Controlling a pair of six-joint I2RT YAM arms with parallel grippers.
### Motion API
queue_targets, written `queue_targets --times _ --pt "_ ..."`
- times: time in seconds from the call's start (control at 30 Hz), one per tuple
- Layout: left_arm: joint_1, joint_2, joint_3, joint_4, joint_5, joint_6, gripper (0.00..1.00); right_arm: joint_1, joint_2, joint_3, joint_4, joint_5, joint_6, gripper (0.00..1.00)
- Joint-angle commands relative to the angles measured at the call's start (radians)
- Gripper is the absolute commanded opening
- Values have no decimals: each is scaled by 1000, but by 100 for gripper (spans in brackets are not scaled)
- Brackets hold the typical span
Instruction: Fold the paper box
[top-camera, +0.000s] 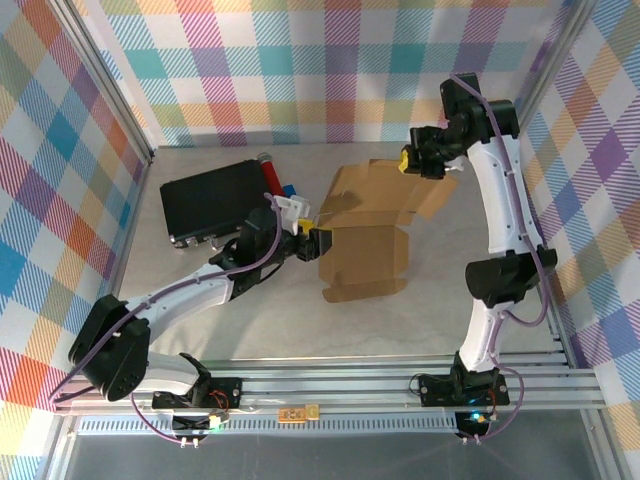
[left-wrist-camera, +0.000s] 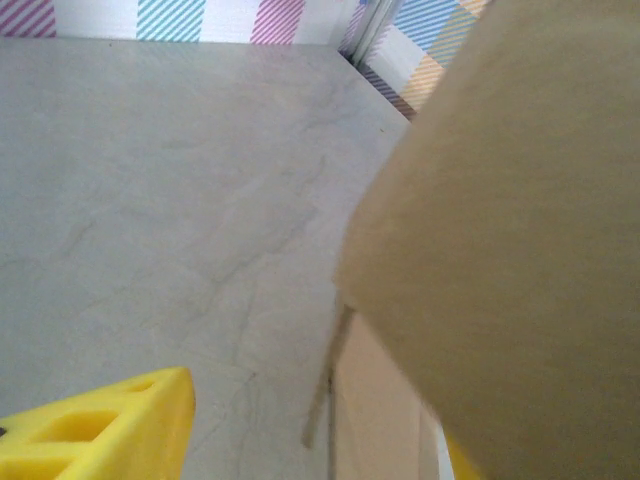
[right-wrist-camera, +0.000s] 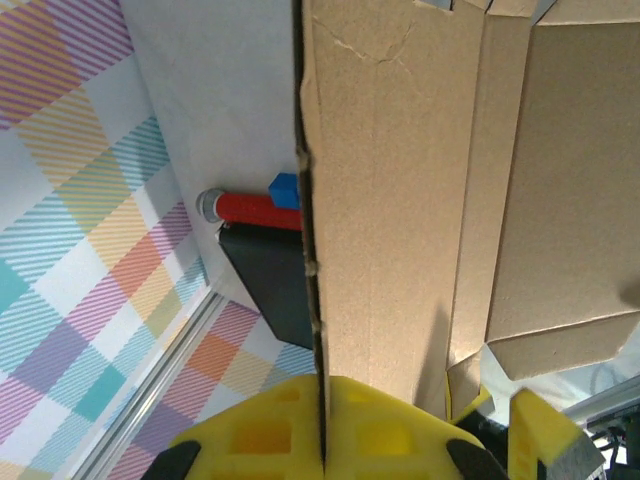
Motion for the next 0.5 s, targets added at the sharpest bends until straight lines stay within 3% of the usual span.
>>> queue_targets --times 0.0,0.2,0.47 --pt "2 23 24 116 -34 40 64 -11 -55 5 -135 -49 163 0" --pt "-13 70 95 132 -89 34 52 -17 -103 -68 -94 -44 174 0" --pt "-90 4 113 26 -227 98 40 -22 -122 -139 -52 -48 172 0"
